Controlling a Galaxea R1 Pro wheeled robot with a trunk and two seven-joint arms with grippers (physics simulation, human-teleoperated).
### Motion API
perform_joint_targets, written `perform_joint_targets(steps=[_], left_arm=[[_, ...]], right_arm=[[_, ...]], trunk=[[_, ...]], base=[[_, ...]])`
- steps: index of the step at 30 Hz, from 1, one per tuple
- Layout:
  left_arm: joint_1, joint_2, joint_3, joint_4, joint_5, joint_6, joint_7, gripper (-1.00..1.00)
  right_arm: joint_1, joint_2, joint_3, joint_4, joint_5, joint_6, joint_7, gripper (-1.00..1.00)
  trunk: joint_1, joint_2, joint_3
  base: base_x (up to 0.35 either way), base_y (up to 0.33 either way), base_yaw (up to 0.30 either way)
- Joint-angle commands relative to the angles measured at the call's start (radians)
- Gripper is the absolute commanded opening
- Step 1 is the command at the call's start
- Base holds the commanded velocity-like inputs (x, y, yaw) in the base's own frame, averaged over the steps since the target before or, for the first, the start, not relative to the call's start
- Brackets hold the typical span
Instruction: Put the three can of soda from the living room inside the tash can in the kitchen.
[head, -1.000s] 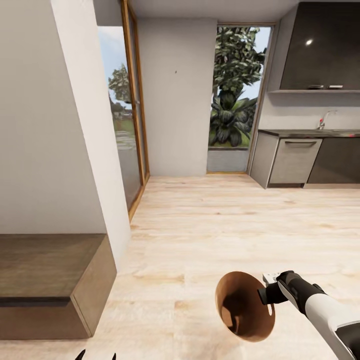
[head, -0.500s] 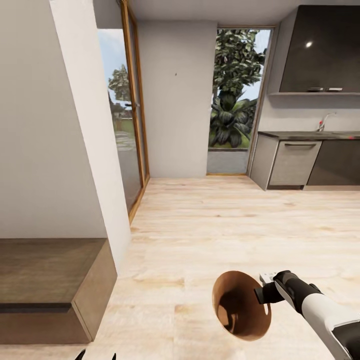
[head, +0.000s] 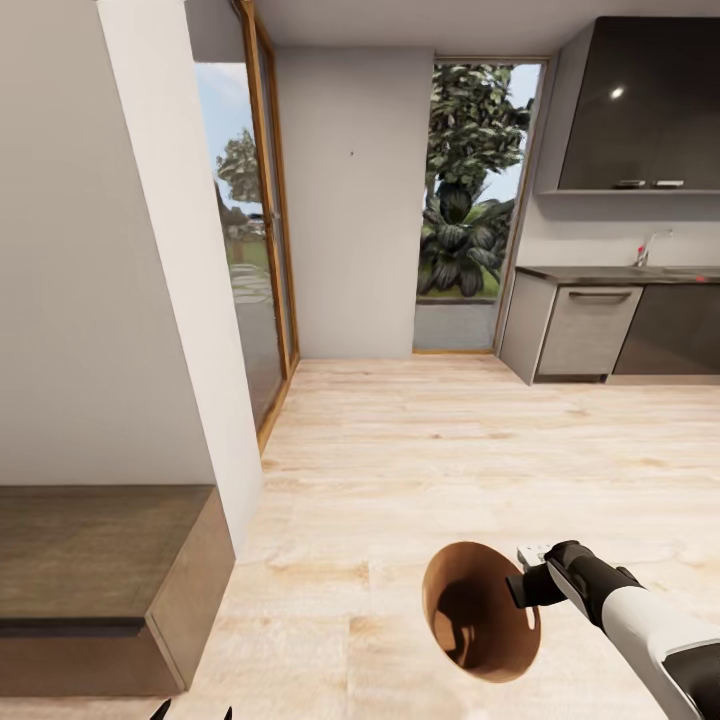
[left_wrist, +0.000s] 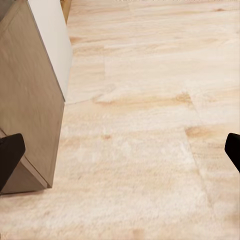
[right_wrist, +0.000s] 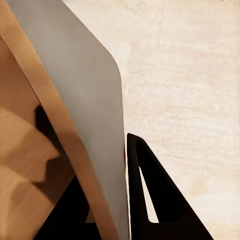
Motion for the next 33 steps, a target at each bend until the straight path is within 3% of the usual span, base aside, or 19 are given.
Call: perform_joint_targets(steps=[1,33], left_arm=[[0.000,0.000,0.000,0.000,0.000,0.000,0.000,1.00],[0.000,0.000,0.001,-0.002,0.000,0.000,0.000,1.00]], right_arm=[[0.000,0.002,-0.009,-0.001,-0.012,0.003,0.007,-1.00],[0.000,0.005,-0.009,0.000,-0.012,0.004,0.041,-1.00]], trunk=[[-0.004,0.007,0.003],[-0.127,0.231,0.075]], base=[[0.000,0.000,0.000],[0.000,0.000,0.000]])
